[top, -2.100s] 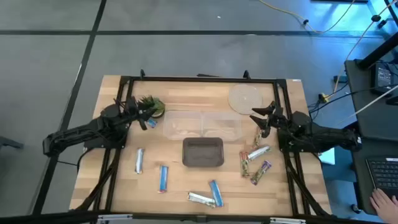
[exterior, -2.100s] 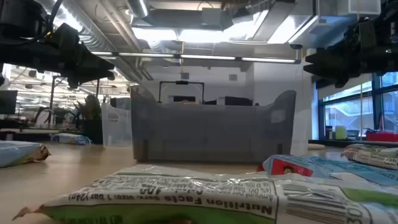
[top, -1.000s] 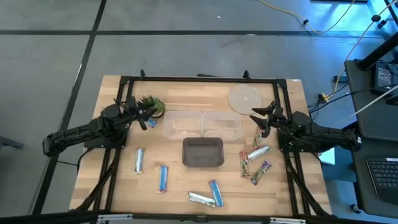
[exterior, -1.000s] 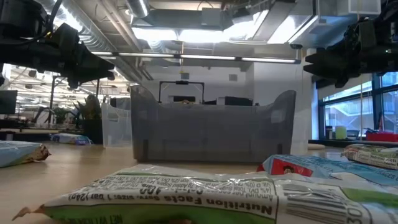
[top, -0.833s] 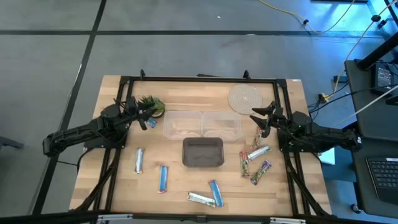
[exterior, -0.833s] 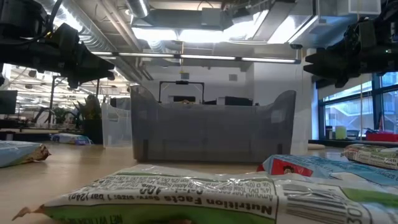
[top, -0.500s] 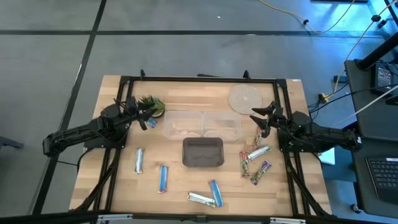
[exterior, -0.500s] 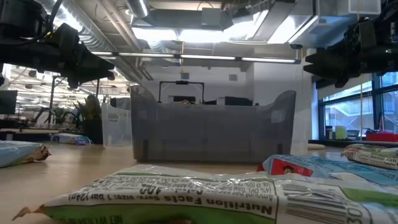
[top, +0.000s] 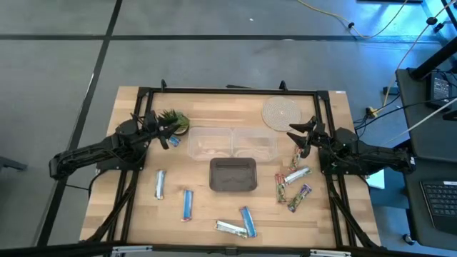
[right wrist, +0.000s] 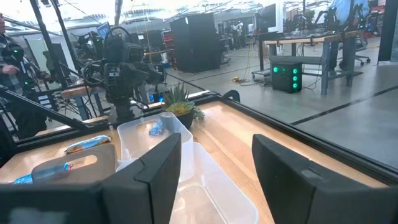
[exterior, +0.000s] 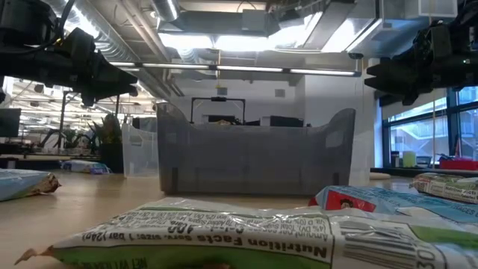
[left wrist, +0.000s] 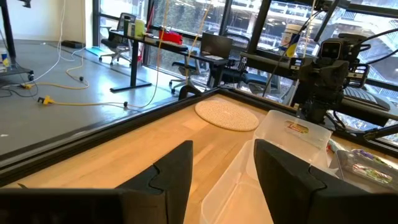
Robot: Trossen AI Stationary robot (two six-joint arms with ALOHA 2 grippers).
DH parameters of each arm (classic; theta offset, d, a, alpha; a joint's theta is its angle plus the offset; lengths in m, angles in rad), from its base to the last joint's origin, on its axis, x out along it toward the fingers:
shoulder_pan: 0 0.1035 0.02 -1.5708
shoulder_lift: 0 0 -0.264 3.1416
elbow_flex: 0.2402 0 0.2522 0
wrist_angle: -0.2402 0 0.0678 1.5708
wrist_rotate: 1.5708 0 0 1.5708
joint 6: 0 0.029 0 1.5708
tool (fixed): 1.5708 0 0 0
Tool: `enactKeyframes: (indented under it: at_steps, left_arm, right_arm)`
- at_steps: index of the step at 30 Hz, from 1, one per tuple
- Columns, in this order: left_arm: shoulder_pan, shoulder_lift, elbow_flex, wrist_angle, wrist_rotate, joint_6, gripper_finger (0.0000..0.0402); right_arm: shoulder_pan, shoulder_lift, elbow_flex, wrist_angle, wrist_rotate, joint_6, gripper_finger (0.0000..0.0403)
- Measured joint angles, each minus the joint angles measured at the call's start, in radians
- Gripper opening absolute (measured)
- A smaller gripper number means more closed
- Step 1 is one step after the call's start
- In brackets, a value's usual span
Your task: Pick and place Granola Bars by type
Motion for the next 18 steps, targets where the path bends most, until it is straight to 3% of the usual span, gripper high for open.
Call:
enactKeyframes:
  at_steps: [18]
  left_arm:
    - [0.0,0.0,0.0,0.0,0.0,0.0,0.0164]
  right_arm:
    - [0.0,0.0,0.0,0.003,0.001,-0.07,0.02]
